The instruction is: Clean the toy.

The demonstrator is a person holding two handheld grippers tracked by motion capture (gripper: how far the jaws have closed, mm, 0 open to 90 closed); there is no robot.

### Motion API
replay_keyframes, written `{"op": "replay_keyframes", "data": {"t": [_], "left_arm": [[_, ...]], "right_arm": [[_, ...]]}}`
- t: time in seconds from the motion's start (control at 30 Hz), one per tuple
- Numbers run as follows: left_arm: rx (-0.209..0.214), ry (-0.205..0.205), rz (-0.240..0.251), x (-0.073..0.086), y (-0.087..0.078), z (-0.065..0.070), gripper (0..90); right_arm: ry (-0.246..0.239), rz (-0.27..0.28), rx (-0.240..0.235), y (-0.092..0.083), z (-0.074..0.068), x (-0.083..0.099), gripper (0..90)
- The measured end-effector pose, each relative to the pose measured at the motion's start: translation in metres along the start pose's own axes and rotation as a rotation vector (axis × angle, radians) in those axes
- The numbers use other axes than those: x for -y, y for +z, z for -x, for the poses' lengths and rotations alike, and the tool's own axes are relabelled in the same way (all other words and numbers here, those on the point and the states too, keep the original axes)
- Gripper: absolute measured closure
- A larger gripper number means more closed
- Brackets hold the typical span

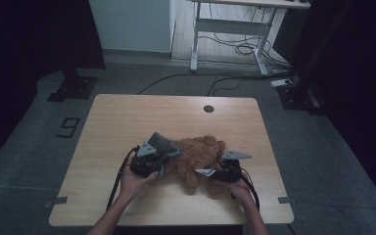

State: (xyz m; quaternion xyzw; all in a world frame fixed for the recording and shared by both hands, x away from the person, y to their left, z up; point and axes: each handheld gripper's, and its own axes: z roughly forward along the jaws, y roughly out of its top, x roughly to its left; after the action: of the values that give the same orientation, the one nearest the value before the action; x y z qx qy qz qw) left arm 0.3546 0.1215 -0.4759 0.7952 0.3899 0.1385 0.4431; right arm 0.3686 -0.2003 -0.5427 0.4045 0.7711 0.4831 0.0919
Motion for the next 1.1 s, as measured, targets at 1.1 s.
{"op": "replay_keyframes", "data": {"t": [1.1], "left_arm": [[-0.044,0.058,-0.023,-0.053,0.037,0.028,76.9]], "right_arm": [[-0.033,0.035,-0.025,-0.005,0.005,0.009,53.9]]}}
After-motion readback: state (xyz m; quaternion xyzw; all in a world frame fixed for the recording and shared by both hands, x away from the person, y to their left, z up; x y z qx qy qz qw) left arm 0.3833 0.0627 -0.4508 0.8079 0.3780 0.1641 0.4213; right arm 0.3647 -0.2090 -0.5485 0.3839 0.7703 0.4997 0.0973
